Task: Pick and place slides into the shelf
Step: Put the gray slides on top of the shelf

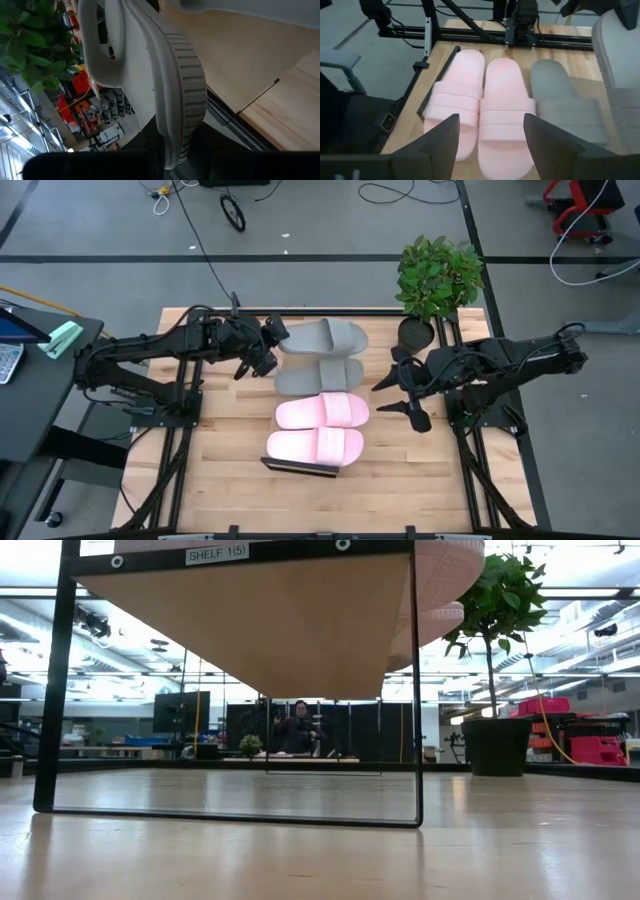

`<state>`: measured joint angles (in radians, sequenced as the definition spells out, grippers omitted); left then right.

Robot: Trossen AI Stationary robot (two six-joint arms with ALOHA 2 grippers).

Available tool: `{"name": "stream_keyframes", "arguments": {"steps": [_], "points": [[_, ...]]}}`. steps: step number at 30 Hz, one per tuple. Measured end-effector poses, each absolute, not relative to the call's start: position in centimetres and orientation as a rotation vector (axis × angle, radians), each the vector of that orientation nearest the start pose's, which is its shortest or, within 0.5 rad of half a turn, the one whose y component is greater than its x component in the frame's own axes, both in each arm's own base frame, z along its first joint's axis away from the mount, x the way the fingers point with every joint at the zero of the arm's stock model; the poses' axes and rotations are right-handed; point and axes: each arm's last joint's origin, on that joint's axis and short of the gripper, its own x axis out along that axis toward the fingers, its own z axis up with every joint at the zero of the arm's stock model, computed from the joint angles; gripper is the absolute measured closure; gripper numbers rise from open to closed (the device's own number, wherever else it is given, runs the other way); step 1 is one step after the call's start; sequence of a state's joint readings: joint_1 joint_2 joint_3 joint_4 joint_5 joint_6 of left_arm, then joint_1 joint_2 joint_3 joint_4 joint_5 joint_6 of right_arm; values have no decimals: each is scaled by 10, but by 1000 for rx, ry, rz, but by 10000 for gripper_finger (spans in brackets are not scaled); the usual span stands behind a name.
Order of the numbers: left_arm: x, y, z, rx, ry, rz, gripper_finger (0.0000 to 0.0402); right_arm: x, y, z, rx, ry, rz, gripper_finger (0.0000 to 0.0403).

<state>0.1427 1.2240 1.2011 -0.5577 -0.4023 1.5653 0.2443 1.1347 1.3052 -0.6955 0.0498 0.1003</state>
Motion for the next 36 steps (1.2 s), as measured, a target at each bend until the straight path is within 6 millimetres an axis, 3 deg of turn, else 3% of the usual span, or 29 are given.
{"name": "stream_keyframes", "arguments": {"steps": [5, 10, 18, 23, 27, 36], "points": [[250, 56, 355, 1539, 862, -51, 349, 217, 52, 395, -17, 525, 165, 176], [256, 63, 356, 1473, 739, -80, 349, 217, 51, 395, -56, 521, 135, 176], [255, 80, 356, 1228, 611, -90, 349, 217, 50, 395, -82, 522, 87, 176], [252, 93, 359, 962, 532, -41, 349, 217, 50, 395, -83, 522, 86, 176], [249, 99, 357, 883, 512, -94, 349, 217, 50, 395, -83, 522, 86, 176], [252, 108, 318, 944, 554, -179, 350, 217, 50, 395, -82, 522, 86, 176]]}}
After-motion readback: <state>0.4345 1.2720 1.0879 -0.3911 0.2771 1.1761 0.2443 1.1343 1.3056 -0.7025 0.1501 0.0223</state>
